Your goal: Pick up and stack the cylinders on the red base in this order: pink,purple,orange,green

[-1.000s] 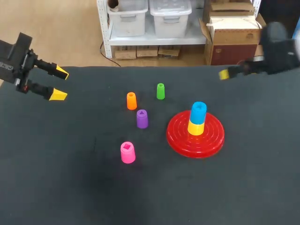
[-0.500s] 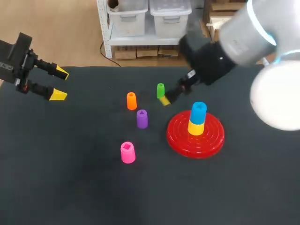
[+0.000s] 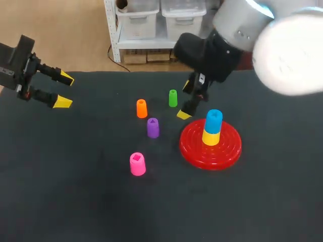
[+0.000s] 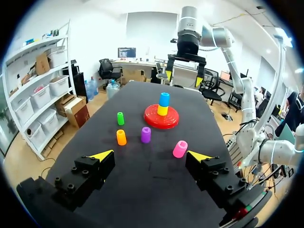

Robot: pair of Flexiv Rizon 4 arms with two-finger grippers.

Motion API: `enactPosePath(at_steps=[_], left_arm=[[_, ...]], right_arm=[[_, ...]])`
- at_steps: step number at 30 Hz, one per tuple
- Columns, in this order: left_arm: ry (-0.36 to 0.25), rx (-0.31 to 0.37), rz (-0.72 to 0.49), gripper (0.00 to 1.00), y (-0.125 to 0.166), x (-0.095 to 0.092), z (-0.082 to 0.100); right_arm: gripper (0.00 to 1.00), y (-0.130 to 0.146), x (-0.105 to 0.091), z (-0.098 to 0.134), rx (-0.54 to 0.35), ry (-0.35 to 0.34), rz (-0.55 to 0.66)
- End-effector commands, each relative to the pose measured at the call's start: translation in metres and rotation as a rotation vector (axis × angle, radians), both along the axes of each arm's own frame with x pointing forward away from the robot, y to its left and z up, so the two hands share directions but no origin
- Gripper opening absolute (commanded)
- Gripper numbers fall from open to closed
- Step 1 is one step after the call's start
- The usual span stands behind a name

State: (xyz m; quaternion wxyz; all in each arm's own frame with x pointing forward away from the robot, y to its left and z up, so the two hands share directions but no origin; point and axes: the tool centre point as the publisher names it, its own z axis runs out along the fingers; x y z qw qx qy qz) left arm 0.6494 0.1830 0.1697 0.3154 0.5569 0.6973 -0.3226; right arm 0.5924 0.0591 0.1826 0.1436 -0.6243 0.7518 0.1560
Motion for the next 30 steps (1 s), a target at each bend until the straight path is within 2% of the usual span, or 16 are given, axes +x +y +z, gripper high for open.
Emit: enactPosePath(at_steps=[1, 5, 12, 17, 22, 30], left_arm=[[-0.003, -0.001, 0.001, 1.0, 0.0, 0.0, -0.001], [-0.003, -0.001, 0.001, 1.0, 0.0, 0.0, -0.001], [-0.003, -0.001, 0.001, 1.0, 0.0, 0.0, -0.001], [-0.003, -0.001, 0.001, 1.0, 0.0, 0.0, -0.001], [-0.003, -0.001, 0.001, 1.0, 0.0, 0.0, -0.001], [-0.003, -0.001, 0.001, 1.0, 0.0, 0.0, -0.001]], right_arm=[[1.0, 0.022, 0.007, -0.01, -0.234, 0.162, 0.358], [1.0, 0.051, -0.006, -0.023, -0.274, 0.147, 0.503], [1.0, 0.077, -0.033, -0.054, -0.363, 0.15, 0.62], [1.0, 0.086, -0.042, -0.069, -0.396, 0.157, 0.647], [1.0, 0.096, -0.051, -0.074, -0.425, 0.154, 0.677], [1.0, 0.102, -0.061, -0.089, -0.456, 0.1, 0.614]])
